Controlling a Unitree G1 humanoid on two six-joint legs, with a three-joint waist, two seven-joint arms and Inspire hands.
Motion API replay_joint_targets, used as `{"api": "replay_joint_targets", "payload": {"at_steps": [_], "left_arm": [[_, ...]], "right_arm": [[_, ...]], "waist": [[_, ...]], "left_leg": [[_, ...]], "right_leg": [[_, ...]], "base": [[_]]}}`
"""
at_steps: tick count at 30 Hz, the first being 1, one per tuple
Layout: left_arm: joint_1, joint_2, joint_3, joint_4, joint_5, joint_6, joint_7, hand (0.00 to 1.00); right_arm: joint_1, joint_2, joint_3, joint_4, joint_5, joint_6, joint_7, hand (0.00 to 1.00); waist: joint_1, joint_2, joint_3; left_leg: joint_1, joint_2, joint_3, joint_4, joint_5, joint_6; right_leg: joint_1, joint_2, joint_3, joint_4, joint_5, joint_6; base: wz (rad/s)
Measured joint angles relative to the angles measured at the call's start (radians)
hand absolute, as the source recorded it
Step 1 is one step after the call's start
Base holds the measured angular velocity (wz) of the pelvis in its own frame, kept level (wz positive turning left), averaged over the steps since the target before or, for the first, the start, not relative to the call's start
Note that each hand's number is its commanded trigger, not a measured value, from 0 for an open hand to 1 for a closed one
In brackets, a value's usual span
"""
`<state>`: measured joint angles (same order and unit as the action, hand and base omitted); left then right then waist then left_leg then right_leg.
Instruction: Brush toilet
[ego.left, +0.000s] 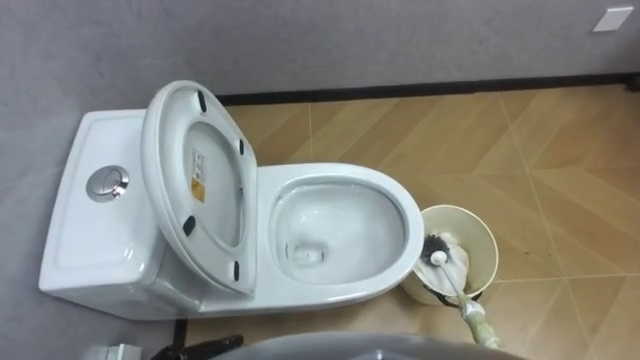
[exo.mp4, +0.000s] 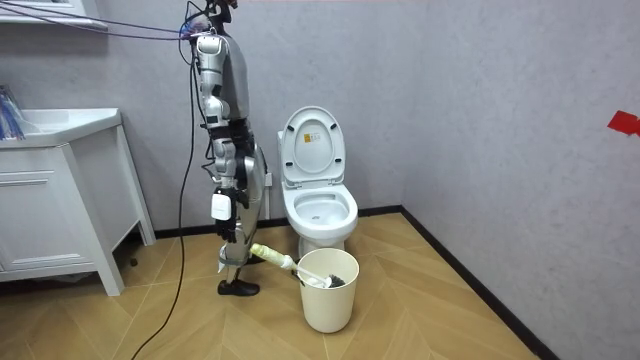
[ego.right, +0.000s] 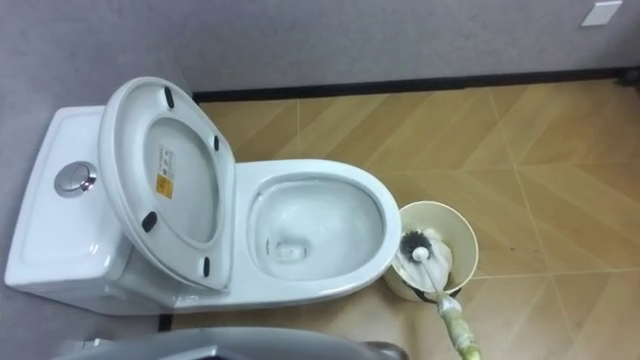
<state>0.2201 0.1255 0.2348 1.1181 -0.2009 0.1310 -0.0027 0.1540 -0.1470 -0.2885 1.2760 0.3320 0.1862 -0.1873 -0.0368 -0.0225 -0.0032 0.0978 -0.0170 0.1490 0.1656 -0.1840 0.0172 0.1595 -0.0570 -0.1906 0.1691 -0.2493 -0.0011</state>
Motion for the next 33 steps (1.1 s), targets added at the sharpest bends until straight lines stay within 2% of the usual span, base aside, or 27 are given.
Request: {"api": "replay_joint_targets", "payload": {"at_steps": [5,7,8,11,14,17,19,21,22,24,26,31,33], "left_arm": [[0.039,0.02,0.018,-0.001,0.041,0.018,-0.002,0.0],[0.043,0.034,0.017,-0.001,0.066,0.018,-0.004,0.0],[0.046,0.041,0.017,-0.001,0.088,0.017,-0.006,0.0],[0.035,0.047,0.016,-0.002,0.135,0.016,-0.006,0.0],[0.007,0.048,0.012,-0.003,0.137,0.005,0.0,0.0],[-0.019,0.052,-0.022,-0.033,0.133,-0.017,0.028,0.0],[-0.046,0.056,-0.038,-0.047,0.132,-0.03,0.034,0.0],[-0.071,0.066,-0.074,-0.046,0.131,-0.05,0.036,0.0],[-0.078,0.067,-0.084,-0.047,0.128,-0.054,0.037,0.0],[-0.121,0.071,-0.129,-0.045,0.124,-0.069,0.038,0.0],[-0.15,0.071,-0.161,-0.045,0.126,-0.075,0.038,0.0],[-0.212,0.083,-0.216,-0.046,0.109,-0.095,0.043,0.0],[-0.241,0.085,-0.263,-0.047,0.092,-0.101,0.041,0.0]], "right_arm": [[-0.029,-0.052,-0.056,-0.005,0.055,-0.002,-0.032,0.0],[-0.043,-0.07,-0.061,-0.021,0.058,-0.004,-0.052,0.0],[-0.052,-0.08,-0.063,-0.04,0.058,-0.011,-0.066,0.0],[-0.081,-0.093,-0.058,-0.104,0.055,-0.027,-0.102,0.0],[-0.109,-0.093,-0.04,-0.153,0.055,-0.066,-0.139,0.0],[-0.165,-0.095,0.015,-0.168,0.044,-0.077,-0.163,0.0],[-0.205,-0.094,0.04,-0.169,0.02,-0.08,-0.163,0.0],[-0.236,-0.094,0.091,-0.188,0.002,-0.085,-0.161,0.0],[-0.24,-0.094,0.105,-0.192,-0.002,-0.091,-0.161,0.0],[-0.263,-0.094,0.151,-0.188,-0.023,-0.104,-0.16,0.0],[-0.292,-0.095,0.16,-0.184,-0.033,-0.108,-0.16,0.0],[-0.36,-0.097,0.208,-0.119,-0.079,-0.137,-0.16,0.0],[-0.399,-0.102,0.242,-0.084,-0.079,-0.141,-0.158,0.0]], "waist": [[-0.01,-0.006,-0.0003],[-0.01,-0.014,0.0017],[-0.008,-0.014,0.0051],[0.001,-0.016,0.0055],[0.018,-0.019,0.0057],[0.022,-0.024,0.0039],[0.023,-0.027,0.0068],[0.038,-0.035,0.0078],[0.041,-0.032,0.0055],[0.046,-0.036,0.0054],[0.049,-0.036,0.0054],[0.07,-0.028,0.0104],[0.072,-0.02,0.0161]], "left_leg": [[-0.005,-0.004,-0.016,0.007,0.0,0.001],[-0.022,-0.004,-0.022,0.031,-0.003,0.003],[-0.032,-0.002,-0.024,0.044,-0.007,0.003],[-0.062,0.005,-0.024,0.071,-0.016,0.004],[-0.105,0.006,-0.03,0.093,-0.018,0.006],[-0.161,0.008,-0.043,0.122,-0.022,0.009],[-0.207,0.012,-0.047,0.143,-0.022,0.01],[-0.241,0.013,-0.048,0.153,-0.022,0.011],[-0.251,0.014,-0.049,0.159,-0.022,0.011],[-0.298,0.014,-0.064,0.179,-0.023,0.013],[-0.347,0.018,-0.07,0.202,-0.023,0.014],[-0.456,0.021,-0.098,0.244,-0.019,0.018],[-0.499,0.021,-0.103,0.25,-0.01,0.021]], "right_leg": [[0.0,-0.002,-0.002,0.001,-0.001,0.001],[-0.002,-0.003,-0.006,0.001,-0.001,0.001],[-0.004,-0.003,-0.007,0.001,-0.001,0.001],[-0.026,-0.002,-0.006,0.007,0.001,0.001],[-0.059,0.004,-0.018,0.022,0.002,0.002],[-0.109,0.002,-0.033,0.046,0.002,0.002],[-0.147,0.002,-0.039,0.063,0.004,-0.001],[-0.182,0.0,-0.048,0.084,0.005,-0.002],[-0.19,0.0,-0.05,0.084,0.005,-0.002],[-0.225,0.001,-0.061,0.09,0.005,-0.003],[-0.262,0.004,-0.063,0.108,0.009,-0.006],[-0.358,0.003,-0.089,0.152,0.011,-0.01],[-0.409,-0.004,-0.095,0.177,0.011,-0.01]], "base": [[0.06],[0.1],[0.08],[0.01],[0.12],[0.13],[0.1],[0.0],[0.09],[0.16],[0.08],[0.14],[0.07]]}}
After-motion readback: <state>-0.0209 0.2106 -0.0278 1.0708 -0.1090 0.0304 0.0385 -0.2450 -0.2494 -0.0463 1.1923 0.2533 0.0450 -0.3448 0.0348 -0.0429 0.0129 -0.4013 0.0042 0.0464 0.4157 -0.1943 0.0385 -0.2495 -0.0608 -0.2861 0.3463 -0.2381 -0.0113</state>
